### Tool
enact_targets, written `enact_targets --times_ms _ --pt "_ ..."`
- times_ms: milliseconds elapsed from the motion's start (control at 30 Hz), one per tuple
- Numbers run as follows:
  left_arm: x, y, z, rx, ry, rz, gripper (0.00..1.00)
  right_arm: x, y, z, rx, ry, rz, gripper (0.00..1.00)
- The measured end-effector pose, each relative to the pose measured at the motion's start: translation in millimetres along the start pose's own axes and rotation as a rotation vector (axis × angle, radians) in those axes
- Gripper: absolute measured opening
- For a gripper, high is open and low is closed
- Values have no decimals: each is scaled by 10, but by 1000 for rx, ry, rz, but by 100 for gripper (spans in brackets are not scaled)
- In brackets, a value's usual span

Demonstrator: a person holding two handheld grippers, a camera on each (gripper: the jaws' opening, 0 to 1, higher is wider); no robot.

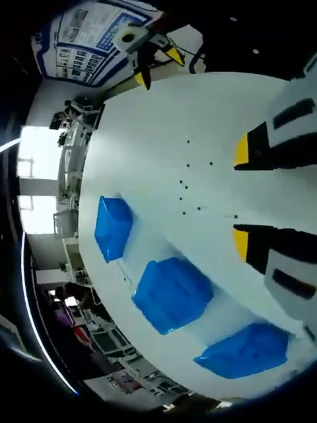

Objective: Pick up the resistors one by one and place each resistor into its matching bin, sorting the parts by color and model until every resistor is separated into the correct bin for its type

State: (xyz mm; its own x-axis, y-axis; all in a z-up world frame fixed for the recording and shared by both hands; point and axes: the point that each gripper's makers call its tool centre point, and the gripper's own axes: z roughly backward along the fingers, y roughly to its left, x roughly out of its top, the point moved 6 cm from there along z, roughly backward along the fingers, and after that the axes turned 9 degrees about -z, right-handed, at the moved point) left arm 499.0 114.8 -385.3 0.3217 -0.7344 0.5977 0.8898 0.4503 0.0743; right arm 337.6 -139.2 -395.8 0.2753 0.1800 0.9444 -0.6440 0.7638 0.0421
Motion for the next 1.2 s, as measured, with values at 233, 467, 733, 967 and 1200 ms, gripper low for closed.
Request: enact_targets --times_ms 233,467,733,967,1200 --pt "-4 102 -258 -44 148 -29 27 -53 -100 70 -26 -6 -24 50" --pt "-74 167 -424 -76 226 -37 20 -99 -155 118 -50 -9 -47 50" --pt "-93 209 -468 -88 254 -40 13 -118 -181 123 -57 -10 -58 50" --pt "-101 185 -474 -113 259 -29 6 -128 -175 125 -56 -11 -59 50" --pt "-132 189 -463 -110 223 -15 5 -146 -162 136 -54 -9 -59 50"
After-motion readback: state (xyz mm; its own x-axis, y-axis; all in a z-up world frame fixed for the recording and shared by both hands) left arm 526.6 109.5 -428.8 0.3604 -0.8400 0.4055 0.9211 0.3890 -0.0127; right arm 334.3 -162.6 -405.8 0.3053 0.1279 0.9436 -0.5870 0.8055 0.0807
